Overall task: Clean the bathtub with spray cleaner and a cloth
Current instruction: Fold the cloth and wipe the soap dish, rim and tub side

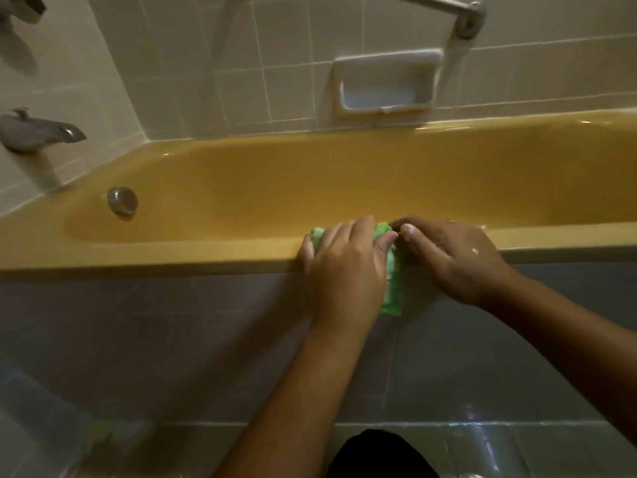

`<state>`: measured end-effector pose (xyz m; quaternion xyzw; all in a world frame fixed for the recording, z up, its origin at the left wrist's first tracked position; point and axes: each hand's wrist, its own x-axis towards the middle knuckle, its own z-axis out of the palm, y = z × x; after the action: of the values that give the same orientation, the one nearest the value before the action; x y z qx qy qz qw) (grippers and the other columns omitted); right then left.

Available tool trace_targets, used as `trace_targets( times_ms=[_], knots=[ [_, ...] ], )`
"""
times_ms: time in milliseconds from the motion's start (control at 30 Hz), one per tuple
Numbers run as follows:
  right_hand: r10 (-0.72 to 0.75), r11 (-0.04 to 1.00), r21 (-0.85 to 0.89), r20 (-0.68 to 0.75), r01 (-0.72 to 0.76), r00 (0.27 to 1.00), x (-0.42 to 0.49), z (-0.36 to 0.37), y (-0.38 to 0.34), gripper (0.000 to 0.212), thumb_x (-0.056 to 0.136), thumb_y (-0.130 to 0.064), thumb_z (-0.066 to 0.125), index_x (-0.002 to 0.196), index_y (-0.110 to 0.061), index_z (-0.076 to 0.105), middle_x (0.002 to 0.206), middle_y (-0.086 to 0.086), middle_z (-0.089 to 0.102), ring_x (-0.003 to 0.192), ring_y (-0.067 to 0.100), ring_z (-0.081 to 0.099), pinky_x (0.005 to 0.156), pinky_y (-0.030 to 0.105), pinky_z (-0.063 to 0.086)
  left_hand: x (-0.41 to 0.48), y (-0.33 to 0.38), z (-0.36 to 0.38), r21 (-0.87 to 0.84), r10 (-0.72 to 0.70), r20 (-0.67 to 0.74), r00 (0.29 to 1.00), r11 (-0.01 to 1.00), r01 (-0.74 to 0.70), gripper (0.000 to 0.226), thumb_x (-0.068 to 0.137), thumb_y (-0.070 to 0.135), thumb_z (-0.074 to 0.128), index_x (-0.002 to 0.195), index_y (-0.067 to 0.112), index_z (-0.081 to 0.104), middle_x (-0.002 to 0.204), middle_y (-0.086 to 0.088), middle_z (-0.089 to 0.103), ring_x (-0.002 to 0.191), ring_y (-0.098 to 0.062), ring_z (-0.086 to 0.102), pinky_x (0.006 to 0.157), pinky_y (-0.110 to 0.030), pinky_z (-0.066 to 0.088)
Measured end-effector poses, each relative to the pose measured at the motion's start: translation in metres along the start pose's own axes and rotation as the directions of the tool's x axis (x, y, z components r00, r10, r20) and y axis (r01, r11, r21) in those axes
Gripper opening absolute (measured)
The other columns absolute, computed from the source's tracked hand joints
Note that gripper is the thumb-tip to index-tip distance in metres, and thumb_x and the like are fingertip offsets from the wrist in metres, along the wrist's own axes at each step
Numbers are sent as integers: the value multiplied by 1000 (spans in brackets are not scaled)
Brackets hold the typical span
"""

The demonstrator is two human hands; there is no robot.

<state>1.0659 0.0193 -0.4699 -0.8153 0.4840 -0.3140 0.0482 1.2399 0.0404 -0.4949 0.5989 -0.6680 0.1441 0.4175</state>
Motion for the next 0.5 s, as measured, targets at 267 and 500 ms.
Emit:
trace_targets(
  times_ms=[267, 500],
  knots=[
    [99, 994, 76, -206, -85, 974, -47, -5, 36, 50, 108, -42, 33, 157, -36, 41, 158, 2, 42, 145, 17, 37, 118, 50, 34, 12, 89, 18, -405, -22, 195, 980, 909, 101, 30, 93, 11, 51, 120, 16, 63, 117, -6, 68, 111, -28, 62, 104, -47, 47],
    [52, 994, -74, -383, -87, 922, -53, -1, 71, 50, 111, -39, 29, 148, -16, 54, 156, 2, 49, 149, 24, 38, 117, 58, 34, 45, 81, 5, -442, 208, 528, 823, 895, 58, 46, 99, 8, 60, 144, 19, 57, 145, -3, 56, 128, -20, 54, 102, -12, 31]
  ],
)
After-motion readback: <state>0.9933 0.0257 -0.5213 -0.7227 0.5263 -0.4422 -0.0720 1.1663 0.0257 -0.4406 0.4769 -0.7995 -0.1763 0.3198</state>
